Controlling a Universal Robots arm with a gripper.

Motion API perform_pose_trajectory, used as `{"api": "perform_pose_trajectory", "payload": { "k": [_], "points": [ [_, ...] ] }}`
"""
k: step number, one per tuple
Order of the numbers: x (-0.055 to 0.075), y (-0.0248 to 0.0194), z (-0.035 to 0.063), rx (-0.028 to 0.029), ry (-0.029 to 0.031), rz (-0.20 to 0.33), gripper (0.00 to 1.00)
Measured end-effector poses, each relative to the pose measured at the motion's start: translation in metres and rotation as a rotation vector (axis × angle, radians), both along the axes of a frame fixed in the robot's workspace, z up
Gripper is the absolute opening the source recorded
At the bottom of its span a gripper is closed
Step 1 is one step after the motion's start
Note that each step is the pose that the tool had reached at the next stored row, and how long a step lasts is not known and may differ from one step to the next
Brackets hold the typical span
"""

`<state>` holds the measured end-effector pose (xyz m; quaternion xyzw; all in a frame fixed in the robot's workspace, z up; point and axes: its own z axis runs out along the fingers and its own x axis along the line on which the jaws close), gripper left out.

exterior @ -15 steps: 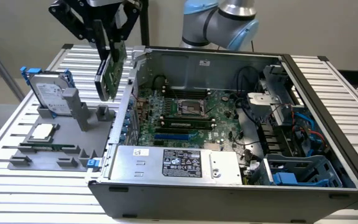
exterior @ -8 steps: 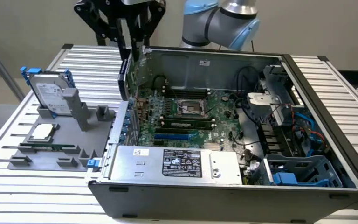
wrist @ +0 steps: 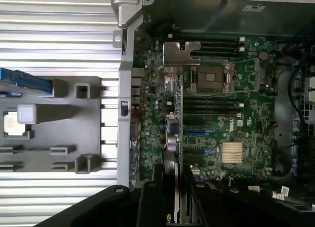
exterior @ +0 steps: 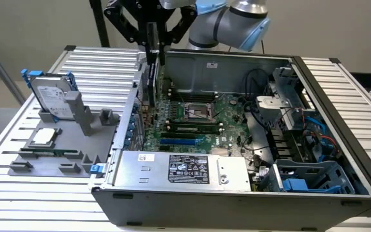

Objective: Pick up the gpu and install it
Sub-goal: 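Pick up the gpu and move the gpu toward the slot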

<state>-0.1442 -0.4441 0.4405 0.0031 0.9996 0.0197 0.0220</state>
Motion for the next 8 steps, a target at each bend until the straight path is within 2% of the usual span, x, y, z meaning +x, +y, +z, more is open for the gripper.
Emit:
{"api": "perform_pose_trajectory", "payload": {
  "k": [8],
  "points": [
    [0.036,0.0000,-0.0082,-0.0118,0.0001,0.000,0.00]
  ]
}}
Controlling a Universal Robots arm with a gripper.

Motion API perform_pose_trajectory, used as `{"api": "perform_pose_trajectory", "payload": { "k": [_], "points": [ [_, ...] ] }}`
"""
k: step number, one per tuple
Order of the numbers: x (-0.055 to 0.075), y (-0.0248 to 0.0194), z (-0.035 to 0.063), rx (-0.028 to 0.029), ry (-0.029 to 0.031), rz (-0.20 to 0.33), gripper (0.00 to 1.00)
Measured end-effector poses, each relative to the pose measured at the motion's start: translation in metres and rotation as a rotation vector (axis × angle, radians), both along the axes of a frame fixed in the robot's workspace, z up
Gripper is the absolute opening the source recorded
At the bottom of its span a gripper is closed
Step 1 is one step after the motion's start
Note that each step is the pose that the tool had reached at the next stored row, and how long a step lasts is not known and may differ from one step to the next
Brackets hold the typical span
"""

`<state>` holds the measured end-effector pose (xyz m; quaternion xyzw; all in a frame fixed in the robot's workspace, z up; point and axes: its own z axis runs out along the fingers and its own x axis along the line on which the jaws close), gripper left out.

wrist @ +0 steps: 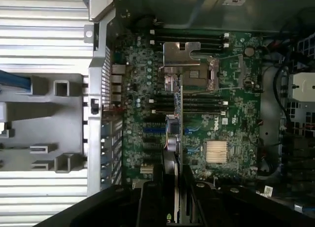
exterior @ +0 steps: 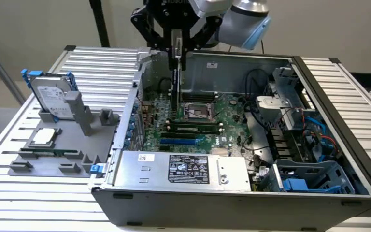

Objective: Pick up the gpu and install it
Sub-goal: 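Pick up the gpu and move the gpu toward the slot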

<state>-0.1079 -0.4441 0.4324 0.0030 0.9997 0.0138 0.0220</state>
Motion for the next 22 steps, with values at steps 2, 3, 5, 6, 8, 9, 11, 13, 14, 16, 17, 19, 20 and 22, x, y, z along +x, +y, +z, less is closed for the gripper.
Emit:
{"api": "perform_pose_trajectory", "payload": {
  "k": [2,3,5,6,8,9,11,13,14,16,17,19,20,22],
  "points": [
    [0.009,0.0000,-0.0026,-0.0025,0.0003,0.000,0.00],
    [0.013,0.0000,-0.0039,-0.0037,0.0006,0.000,0.00],
    [0.022,0.0001,-0.0070,-0.0055,0.0017,0.000,0.00],
    [0.026,0.0002,-0.0087,-0.0063,0.0024,0.000,0.00],
    [0.034,0.0005,-0.0118,-0.0075,0.0036,0.000,0.00],
    [0.037,0.0007,-0.0138,-0.0079,0.0041,0.001,0.00],
    [0.042,0.0013,-0.0173,-0.0088,0.0051,0.001,0.00],
    [0.047,0.0021,-0.0209,-0.0096,0.0058,0.002,0.00],
    [0.049,0.0025,-0.0226,-0.0102,0.0061,0.002,0.00],
    [0.051,0.0030,-0.0249,-0.0109,0.0095,0.002,0.00],
    [0.051,0.0030,-0.0249,-0.0108,0.0104,0.002,0.00],
    [0.051,0.0030,-0.0249,-0.0109,0.0105,0.002,0.00],
    [0.051,0.0030,-0.0249,-0.0109,0.0104,0.002,0.00],
    [0.051,0.0030,-0.0249,-0.0109,0.0105,0.002,0.00]
  ]
}}
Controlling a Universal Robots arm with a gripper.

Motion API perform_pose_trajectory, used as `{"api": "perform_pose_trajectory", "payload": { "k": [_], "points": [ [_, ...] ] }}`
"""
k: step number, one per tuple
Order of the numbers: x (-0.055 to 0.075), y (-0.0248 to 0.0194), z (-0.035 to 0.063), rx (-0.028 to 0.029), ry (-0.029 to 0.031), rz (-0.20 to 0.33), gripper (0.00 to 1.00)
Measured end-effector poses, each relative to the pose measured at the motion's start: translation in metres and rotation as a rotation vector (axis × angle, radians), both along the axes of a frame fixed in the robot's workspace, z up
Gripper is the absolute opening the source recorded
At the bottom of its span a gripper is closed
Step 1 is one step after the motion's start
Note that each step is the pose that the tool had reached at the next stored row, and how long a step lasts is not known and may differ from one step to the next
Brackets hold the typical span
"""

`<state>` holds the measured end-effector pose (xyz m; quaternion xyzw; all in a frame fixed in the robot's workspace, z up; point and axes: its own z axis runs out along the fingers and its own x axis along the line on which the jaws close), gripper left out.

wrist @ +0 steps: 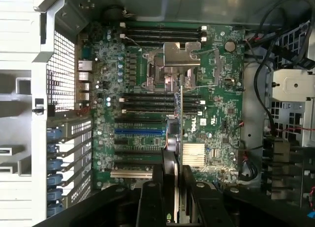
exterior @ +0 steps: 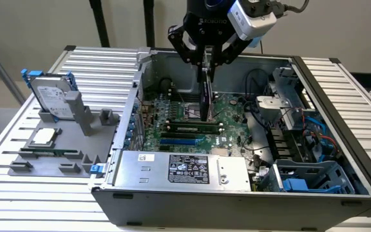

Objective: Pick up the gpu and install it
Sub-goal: 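Pick up the gpu and move the gpu toward the slot, then insert the gpu into the slot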

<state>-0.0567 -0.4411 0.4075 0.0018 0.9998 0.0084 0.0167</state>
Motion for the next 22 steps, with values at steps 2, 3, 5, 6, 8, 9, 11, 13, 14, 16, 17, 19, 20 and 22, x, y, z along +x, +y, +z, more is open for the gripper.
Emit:
{"api": "perform_pose_trajectory", "payload": {
  "k": [2,3,5,6,8,9,11,13,14,16,17,19,20,22],
  "points": [
    [0.0000,0.0000,0.0000,0.0000,0.0000,0.000,0.00],
    [0.0000,0.0000,0.0000,0.0000,0.0000,0.000,0.00],
    [0.0000,0.0000,0.0000,0.0000,0.0000,0.000,0.00],
    [0.0000,0.0000,0.0000,0.0001,0.0000,0.000,0.00],
    [0.0000,0.0000,0.0000,0.0000,0.0000,0.000,0.00],
    [0.0000,0.0000,0.0000,0.0001,0.0000,0.000,0.00],
    [0.0000,0.0000,0.0000,0.0000,0.0000,0.000,0.00],
    [0.0000,0.0000,0.0000,0.0001,-0.0001,0.000,0.00],
    [0.0000,0.0000,0.0000,0.0001,0.0000,0.000,0.00],
    [0.0003,0.0000,-0.0001,0.0001,0.0000,0.000,0.00],
    [0.0005,0.0000,-0.0001,0.0001,0.0000,0.002,0.00],
    [0.0005,0.0000,-0.0007,0.0002,-0.0004,0.031,0.00],
    [0.0005,0.0000,-0.0009,-0.0001,-0.0005,0.048,0.00],
    [0.0005,0.0000,-0.0017,-0.0001,-0.0005,0.086,0.00]
  ]
}}
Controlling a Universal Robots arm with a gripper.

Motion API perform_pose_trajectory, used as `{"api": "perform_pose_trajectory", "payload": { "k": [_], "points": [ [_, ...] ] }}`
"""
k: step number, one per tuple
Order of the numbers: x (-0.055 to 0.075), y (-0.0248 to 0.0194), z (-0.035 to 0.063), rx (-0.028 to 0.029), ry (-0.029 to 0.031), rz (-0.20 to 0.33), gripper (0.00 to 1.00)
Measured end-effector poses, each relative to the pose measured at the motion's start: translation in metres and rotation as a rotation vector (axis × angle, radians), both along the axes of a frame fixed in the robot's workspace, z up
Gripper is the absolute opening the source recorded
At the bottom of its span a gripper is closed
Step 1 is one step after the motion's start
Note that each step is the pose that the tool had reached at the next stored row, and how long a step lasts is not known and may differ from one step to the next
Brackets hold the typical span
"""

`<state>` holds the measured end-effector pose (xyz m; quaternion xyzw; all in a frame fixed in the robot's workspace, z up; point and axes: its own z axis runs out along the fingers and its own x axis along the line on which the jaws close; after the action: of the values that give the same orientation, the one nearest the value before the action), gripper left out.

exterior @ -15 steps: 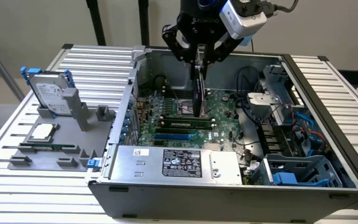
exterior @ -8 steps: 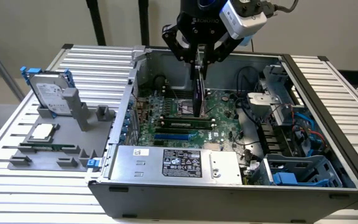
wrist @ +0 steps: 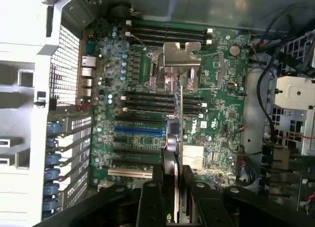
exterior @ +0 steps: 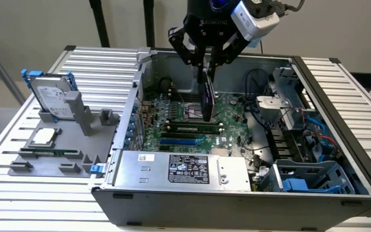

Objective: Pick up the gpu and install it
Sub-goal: 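Insert the gpu into the slot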

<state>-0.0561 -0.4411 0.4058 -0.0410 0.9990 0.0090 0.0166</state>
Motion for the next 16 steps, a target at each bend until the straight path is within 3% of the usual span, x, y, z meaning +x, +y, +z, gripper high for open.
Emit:
{"api": "perform_pose_trajectory", "payload": {
  "k": [16],
  "points": [
    [0.0000,0.0000,-0.0080,0.0001,0.0000,0.291,0.00]
  ]
}}
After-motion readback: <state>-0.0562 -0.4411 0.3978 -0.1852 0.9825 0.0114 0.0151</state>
